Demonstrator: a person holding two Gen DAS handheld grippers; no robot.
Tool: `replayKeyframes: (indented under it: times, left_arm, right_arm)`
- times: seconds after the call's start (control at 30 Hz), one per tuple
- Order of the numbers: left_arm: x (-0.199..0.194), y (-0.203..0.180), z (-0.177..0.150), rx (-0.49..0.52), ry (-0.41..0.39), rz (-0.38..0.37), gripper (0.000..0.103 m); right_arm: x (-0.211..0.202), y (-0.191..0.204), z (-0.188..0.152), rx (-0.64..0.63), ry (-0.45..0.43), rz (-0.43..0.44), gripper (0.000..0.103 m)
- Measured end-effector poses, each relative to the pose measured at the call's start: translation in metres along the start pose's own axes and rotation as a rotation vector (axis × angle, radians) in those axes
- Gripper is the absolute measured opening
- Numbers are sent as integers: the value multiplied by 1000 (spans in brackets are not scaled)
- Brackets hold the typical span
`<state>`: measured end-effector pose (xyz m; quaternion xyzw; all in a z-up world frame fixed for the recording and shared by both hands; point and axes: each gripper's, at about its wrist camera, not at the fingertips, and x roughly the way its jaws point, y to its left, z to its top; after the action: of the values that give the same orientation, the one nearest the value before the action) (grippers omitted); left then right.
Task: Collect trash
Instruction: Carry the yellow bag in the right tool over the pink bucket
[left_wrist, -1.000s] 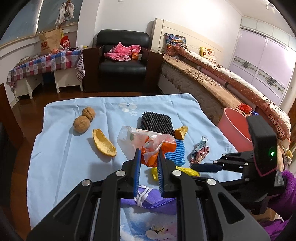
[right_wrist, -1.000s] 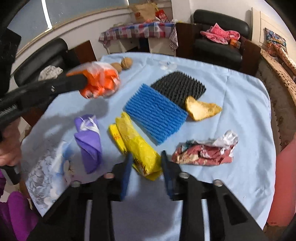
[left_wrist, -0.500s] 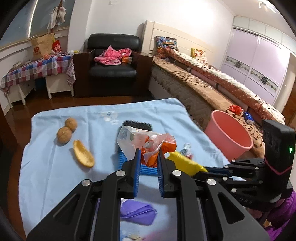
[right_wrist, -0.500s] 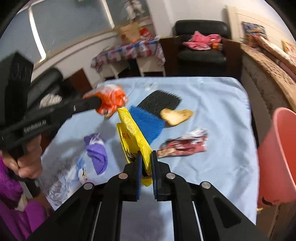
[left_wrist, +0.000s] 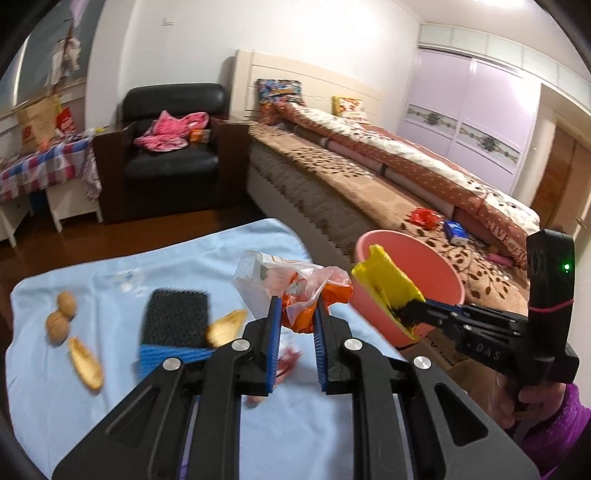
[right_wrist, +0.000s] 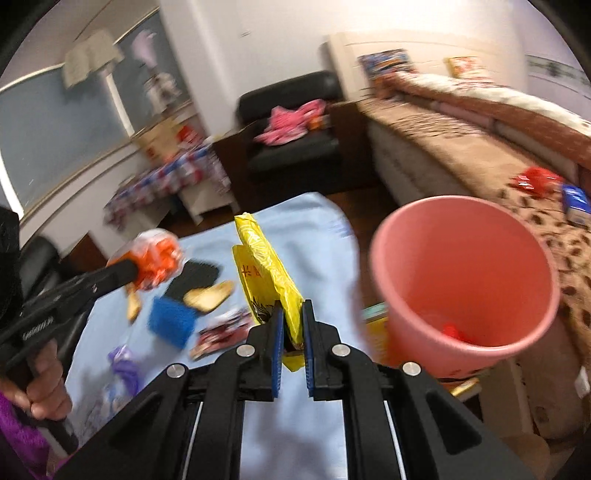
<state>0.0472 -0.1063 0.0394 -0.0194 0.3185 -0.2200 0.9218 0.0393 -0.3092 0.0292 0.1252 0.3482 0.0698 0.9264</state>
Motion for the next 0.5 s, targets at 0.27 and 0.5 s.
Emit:
replayKeyframes:
  times: [0.27, 0.5]
  left_arm:
    - [37, -51, 18, 70, 16, -74, 16]
    - [73, -87, 29, 111, 46, -117, 16]
  right_arm:
    - [-20, -66, 2, 150, -62, -108, 9]
    - [-23, -105, -2, 235, -90, -164, 9]
